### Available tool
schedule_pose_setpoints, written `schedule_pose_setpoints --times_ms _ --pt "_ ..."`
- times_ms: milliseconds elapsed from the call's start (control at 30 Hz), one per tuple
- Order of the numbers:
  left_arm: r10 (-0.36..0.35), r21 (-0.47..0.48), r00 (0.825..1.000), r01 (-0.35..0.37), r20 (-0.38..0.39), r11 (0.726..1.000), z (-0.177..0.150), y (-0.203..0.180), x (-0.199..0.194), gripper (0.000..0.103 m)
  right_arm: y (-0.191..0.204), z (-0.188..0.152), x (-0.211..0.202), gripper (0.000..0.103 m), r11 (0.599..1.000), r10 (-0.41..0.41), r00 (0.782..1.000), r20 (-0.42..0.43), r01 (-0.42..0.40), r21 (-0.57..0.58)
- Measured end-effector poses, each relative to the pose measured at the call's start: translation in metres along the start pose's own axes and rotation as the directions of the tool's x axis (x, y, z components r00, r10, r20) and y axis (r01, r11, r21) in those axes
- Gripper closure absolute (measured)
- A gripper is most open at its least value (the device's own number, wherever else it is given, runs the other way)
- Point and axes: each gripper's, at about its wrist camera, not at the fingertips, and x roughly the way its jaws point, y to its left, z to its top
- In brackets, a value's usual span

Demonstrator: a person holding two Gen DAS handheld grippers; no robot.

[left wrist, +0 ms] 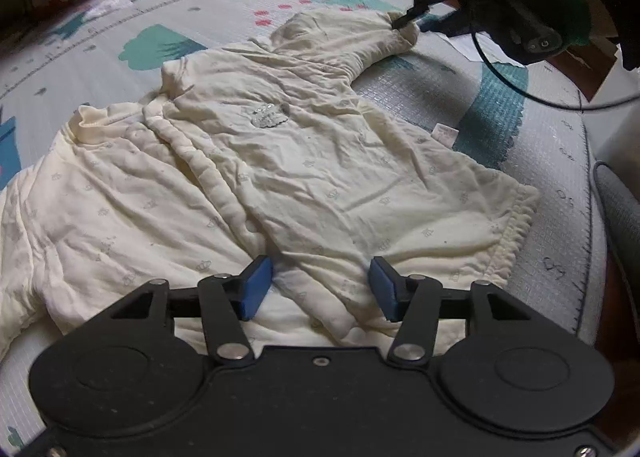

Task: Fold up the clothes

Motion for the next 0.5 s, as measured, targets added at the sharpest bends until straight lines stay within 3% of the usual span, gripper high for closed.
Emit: schedule_pose_setpoints --times_ms 67,233,400,500 --pt "0.004 0.012 0.999 -0.005 0.043 1.0 0.019 0.007 -0.012 0.053 -0.005 -0.004 -0.008 0.088 1.0 0.015 1.0 -0.002 -0.015 0.006" --pt "0.001 0.218 0.989 -0.035 0.151 0.975 0.109 0.02 -0.026 0.068 -0.01 -0.01 -0.014 0.082 0.999 0.025 1.0 -0.014 -0.025 -0.039" --pt "-0.041 0.225 0.989 0.008 0.143 0.974 0.183 0.031 0.023 0.078 -0.008 -0.011 -0.015 0.081 0.998 0.038 0.999 -0.002 -0.038 -0.056" --pt "-0.052 0.209 0.991 0.025 0.124 0.978 0.205 0.029 0.071 0.083 -0.004 -0.012 -0.02 0.084 0.995 0.06 0.998 0.002 -0.06 -0.078"
